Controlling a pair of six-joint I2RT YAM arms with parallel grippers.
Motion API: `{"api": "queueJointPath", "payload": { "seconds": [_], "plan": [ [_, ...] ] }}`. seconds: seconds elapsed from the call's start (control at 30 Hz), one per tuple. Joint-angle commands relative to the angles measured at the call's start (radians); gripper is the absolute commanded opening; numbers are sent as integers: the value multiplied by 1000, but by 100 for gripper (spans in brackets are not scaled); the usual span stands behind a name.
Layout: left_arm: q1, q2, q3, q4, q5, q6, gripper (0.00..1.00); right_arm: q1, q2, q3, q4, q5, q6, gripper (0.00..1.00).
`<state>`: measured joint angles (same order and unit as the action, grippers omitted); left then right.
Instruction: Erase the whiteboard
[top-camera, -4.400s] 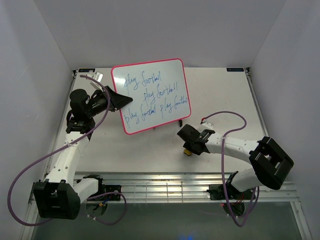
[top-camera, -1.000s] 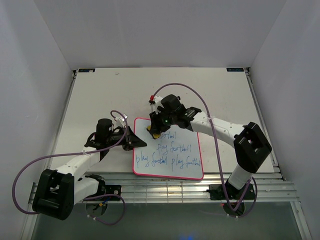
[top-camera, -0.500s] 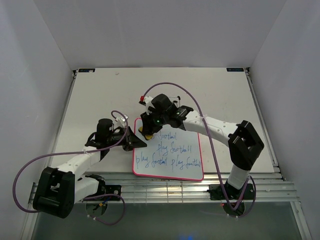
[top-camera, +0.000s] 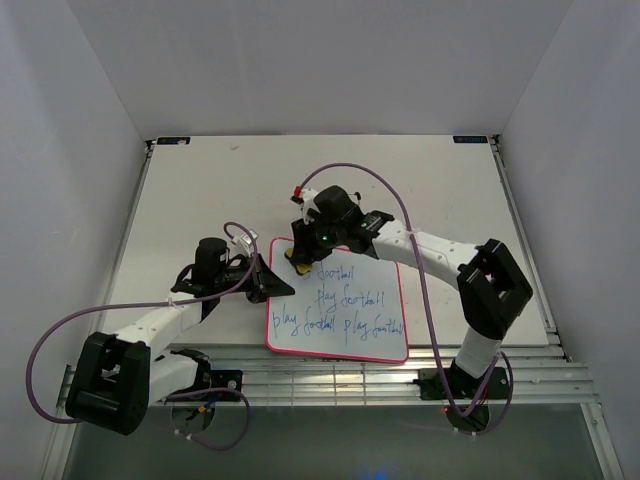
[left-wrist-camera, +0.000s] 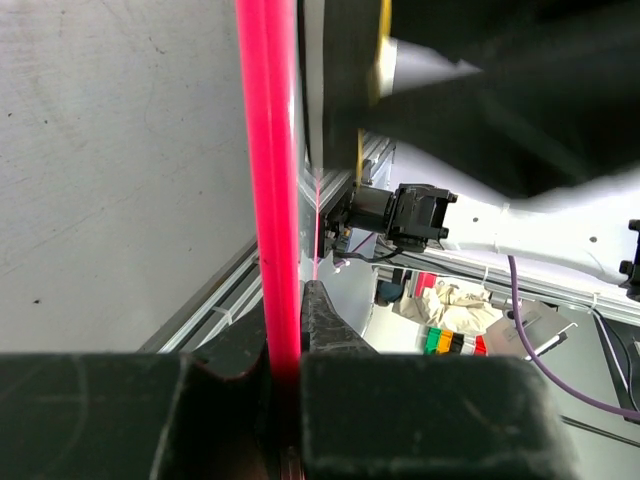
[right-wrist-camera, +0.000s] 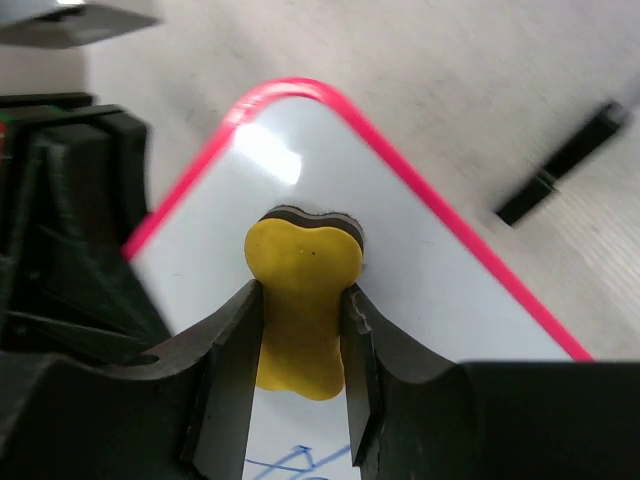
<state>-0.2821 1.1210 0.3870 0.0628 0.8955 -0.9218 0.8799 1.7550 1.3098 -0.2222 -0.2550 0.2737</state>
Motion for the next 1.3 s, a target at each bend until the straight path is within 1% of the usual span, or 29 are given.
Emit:
{"api": "queueJointPath", "payload": {
  "seconds": [0.0,0.13,0.23,0.3,0.43,0.57,0.67,0.77,0.9,1.07,1.13,1.27],
  "plan": [
    [-23,-35,49,77,36,55,0,-96,2,-122,-89,124,12,32],
    [-25,-27,53,77,36,61,0,-111,-17,-141,-115,160,27,32],
    [-25,-21,56,78,28,64,0,-92,-14,-109,-118,134,45,32],
    [-26,-20,59,78,23,64,0,-44,-8,-83,-120,119,50,32],
    [-25,-23,62,78,20,61,0,63,-12,-44,-77,18,79,32],
    [-26,-30,62,78,19,64,0,135,-32,-56,16,-35,84,33],
    [-25,-33,61,78,16,60,0,166,-34,-63,35,-44,75,33],
    [-25,-41,61,77,13,54,0,166,-46,-105,32,-11,62,33],
    [-25,-53,61,78,5,41,0,149,-92,-246,27,66,44,33],
    [-26,-58,59,78,-15,26,0,99,-181,-409,30,144,51,33],
    [-25,-56,61,78,-17,24,0,52,-216,-475,23,186,68,33],
    [-25,-58,58,77,-20,18,0,-45,-265,-544,-2,230,94,33]
  ]
}}
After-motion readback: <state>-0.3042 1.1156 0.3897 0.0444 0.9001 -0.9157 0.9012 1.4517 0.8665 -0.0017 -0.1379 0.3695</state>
